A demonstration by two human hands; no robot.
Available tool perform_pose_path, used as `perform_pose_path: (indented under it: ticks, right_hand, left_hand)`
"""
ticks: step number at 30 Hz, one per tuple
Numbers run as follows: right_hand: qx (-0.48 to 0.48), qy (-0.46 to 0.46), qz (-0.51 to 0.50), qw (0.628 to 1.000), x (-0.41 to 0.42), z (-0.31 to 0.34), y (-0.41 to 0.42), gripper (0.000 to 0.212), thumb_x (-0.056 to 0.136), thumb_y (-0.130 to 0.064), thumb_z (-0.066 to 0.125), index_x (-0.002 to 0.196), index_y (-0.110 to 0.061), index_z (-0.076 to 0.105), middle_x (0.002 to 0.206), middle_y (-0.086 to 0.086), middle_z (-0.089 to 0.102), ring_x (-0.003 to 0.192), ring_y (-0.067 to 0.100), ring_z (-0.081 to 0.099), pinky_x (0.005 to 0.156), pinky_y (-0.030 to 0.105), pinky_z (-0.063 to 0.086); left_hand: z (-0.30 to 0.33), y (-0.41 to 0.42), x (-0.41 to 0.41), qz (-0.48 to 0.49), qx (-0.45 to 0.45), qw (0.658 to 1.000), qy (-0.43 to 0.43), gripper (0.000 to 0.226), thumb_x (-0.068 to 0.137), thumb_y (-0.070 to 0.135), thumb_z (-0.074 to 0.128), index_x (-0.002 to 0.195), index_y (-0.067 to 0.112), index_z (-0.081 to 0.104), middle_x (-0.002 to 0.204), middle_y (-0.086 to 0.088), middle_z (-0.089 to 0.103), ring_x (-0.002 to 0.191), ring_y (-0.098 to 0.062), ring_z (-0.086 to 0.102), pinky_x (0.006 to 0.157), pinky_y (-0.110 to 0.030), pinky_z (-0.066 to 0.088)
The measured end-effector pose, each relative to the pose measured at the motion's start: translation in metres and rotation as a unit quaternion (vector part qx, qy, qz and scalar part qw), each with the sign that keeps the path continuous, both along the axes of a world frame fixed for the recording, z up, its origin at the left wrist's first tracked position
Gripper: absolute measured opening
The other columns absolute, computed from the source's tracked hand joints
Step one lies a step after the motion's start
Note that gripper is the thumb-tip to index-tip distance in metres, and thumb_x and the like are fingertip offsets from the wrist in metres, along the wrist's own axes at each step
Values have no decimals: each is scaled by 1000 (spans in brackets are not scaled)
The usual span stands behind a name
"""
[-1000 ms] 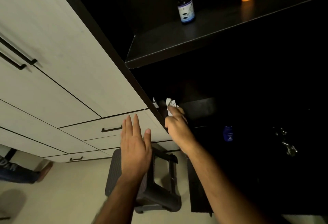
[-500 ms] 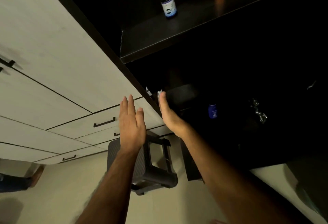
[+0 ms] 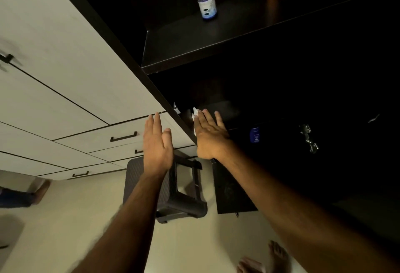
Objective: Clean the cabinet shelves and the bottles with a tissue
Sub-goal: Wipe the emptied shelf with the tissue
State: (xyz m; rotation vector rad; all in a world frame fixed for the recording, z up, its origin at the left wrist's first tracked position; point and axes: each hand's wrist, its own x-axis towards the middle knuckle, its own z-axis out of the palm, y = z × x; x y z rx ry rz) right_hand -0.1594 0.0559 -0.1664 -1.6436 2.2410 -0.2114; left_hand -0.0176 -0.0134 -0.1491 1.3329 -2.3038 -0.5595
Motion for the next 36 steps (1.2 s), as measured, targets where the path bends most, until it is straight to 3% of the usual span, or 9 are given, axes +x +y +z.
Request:
perform_pose_path:
  ticks: [4, 8, 11, 15, 17, 21, 25, 29, 36]
  right_hand:
    - [-18, -270, -23, 962, 5, 7, 2, 101, 83, -23, 59, 154, -12, -12, 161, 9, -19, 145, 21, -26, 118, 46, -15]
    - [-149, -629, -102, 756, 26, 17, 7, 79, 96, -54, 42, 156, -29, -3, 163, -7, -12, 148, 9, -10, 121, 41, -4]
    - [-229, -710, -133, 652, 33, 32, 0, 104, 69, -93, 22, 154, -34, 13, 163, -14, 6, 140, -6, 8, 119, 33, -3]
    - [-240, -701, -124, 660, 31, 34, -9, 130, 45, -104, 14, 154, -33, 10, 163, -11, 2, 140, -3, 5, 107, 25, 2]
    - [-215, -700, -150, 664, 29, 29, -10, 126, 50, -99, 10, 155, -29, 10, 163, -8, 1, 147, 6, 2, 107, 25, 2]
    - [-203, -692, -129, 681, 18, 48, -9, 100, 68, -79, -4, 155, -32, 13, 164, -5, 0, 150, 15, 0, 117, 43, -6]
    - [-240, -715, -63, 653, 14, 66, -6, 107, 65, -88, -5, 154, -31, 15, 163, -11, 4, 147, 5, -1, 115, 35, -4]
    - [-195, -695, -109, 683, 12, 64, -5, 98, 68, -77, -7, 154, -34, 14, 163, -6, 2, 150, 17, -3, 118, 44, -7]
    - [-211, -688, -53, 692, 3, 108, -11, 115, 63, -90, -5, 155, -24, 12, 164, -4, 4, 149, 12, 0, 118, 41, -2]
  left_hand:
    - [10, 0, 1, -1, -16, 1000, 10, 60, 97, 37, 23, 154, 18, 17, 161, -3, 15, 149, -12, 7, 122, -41, 12]
    - [16, -4, 5, -5, -26, 1000, 10, 61, 97, 39, 21, 154, 18, 17, 161, -2, 16, 148, -10, 8, 122, -38, 12]
    - [20, -7, 9, -1, -28, 1000, 0, 61, 97, 42, 20, 154, 20, 17, 162, -1, 15, 148, -9, 7, 121, -36, 11]
    - [29, -15, 12, -18, -36, 999, -14, 61, 98, 43, 20, 155, 22, 15, 162, 0, 14, 148, -10, 6, 122, -37, 10]
    - [36, -17, 12, -33, -48, 998, -26, 61, 98, 44, 20, 155, 22, 13, 162, -1, 13, 149, -11, 5, 122, -39, 10]
    - [44, -18, 7, -51, -78, 993, -71, 66, 98, 55, 14, 155, 21, 11, 162, -2, 10, 149, -13, 3, 122, -39, 6]
    - [50, -21, 5, -60, -130, 975, -168, 81, 91, 67, 2, 155, 18, 6, 162, -5, 6, 150, -19, -2, 121, -41, 0]
    - [61, -31, 4, -51, -172, 949, -260, 94, 82, 78, -9, 154, 19, 0, 162, -8, -1, 149, -23, -8, 120, -44, -4]
    - [66, -33, 6, -31, -174, 941, -289, 98, 78, 81, -14, 154, 20, -1, 162, -10, -1, 149, -26, -7, 121, -47, 0]
